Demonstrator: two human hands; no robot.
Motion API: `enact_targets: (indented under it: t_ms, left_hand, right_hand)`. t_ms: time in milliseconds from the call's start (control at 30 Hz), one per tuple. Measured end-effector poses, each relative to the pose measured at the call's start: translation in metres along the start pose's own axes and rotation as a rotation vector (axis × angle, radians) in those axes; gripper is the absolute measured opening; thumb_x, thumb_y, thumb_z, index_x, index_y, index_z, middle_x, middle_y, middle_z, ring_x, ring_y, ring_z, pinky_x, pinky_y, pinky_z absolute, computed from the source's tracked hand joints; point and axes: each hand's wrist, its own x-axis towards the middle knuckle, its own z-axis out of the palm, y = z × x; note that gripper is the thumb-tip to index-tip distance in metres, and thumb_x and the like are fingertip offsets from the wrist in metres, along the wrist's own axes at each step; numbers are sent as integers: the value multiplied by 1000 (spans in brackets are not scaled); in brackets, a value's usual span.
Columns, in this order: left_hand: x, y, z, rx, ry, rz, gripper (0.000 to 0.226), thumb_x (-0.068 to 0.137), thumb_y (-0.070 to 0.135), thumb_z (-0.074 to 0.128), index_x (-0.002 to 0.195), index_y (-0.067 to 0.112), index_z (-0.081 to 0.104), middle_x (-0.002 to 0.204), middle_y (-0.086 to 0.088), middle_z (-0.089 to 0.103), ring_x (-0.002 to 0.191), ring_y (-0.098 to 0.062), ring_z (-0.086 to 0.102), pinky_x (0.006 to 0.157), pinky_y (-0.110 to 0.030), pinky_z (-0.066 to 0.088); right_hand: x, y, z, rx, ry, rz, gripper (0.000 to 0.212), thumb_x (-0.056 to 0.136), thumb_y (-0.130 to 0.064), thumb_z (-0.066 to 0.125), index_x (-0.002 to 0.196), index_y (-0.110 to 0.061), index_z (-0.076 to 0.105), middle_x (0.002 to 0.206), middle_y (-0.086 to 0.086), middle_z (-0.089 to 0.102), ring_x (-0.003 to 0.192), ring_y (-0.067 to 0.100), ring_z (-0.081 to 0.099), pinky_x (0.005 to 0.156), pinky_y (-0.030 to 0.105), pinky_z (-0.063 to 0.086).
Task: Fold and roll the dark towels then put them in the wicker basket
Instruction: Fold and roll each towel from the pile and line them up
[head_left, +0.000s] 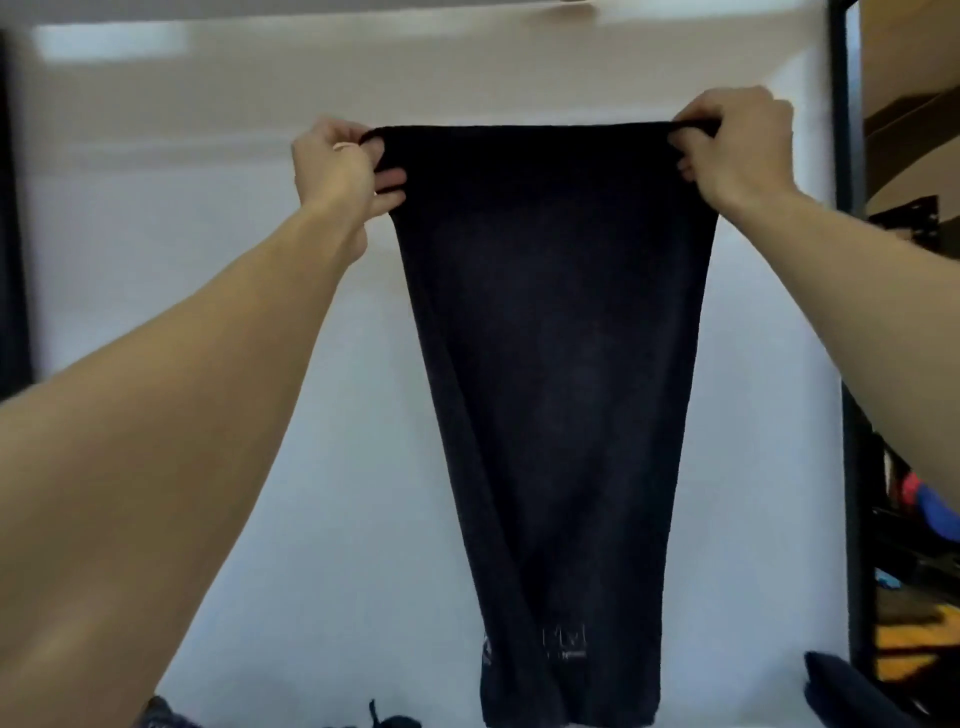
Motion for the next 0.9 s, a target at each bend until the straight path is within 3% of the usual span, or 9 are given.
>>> enact_targets:
  t_ms: [167,300,433,533,733,900]
  left_hand:
    - [-50,30,-33,37,-10,-14,16,95,3,48,86,16,51,96,-6,65,77,-23,74,65,-36,62]
    - [-94,45,-62,84,-41,-12,11,92,7,52,87,17,51,97,-6,65,67,-20,68,63,-33,61]
    - [-140,44,-89,164,-57,-67,15,89,10,60,78,18,54,82,-1,62,50,-10,52,60,-26,58]
    - [-175,33,-108,256,-79,-107,21,85,15,67,68,21,56,71,5,59,49,-4,46,52,-20,44]
    - [-240,-32,-137,384,-173,-461,15,84,13,70,73,13,60,75,-3,57,45,-15,40,46,-25,38]
    - [-270,-118,-142,449,-175,-690,7,87,11,68,89,7,62,88,-11,62,48,-21,60,41,-23,47]
  right_hand:
    - [-40,-23,-47,-88,-97,8,21,91,-28,62,108,-16,69,88,14,70,54,9,62,60,27,59]
    - [-86,-48,-94,-96,-250,0,27,96,-27,59,115,-9,65,90,11,64,46,-2,58,56,15,56]
    - [-131,-68,-130,-86,-410,87,24,95,-22,62,114,-8,65,83,8,64,49,0,62,55,13,55]
    - [-163,-79,-153,-61,-576,216,17,93,-16,64,108,-8,66,80,9,65,56,9,63,50,11,52]
    - [-227,-53,-151,-171,-875,362,9,92,-17,65,97,-9,69,84,10,69,60,13,63,50,16,50]
    - [-292,18,-93,-167,-1000,490,10,90,-11,64,97,-7,71,81,16,72,66,20,69,55,21,53]
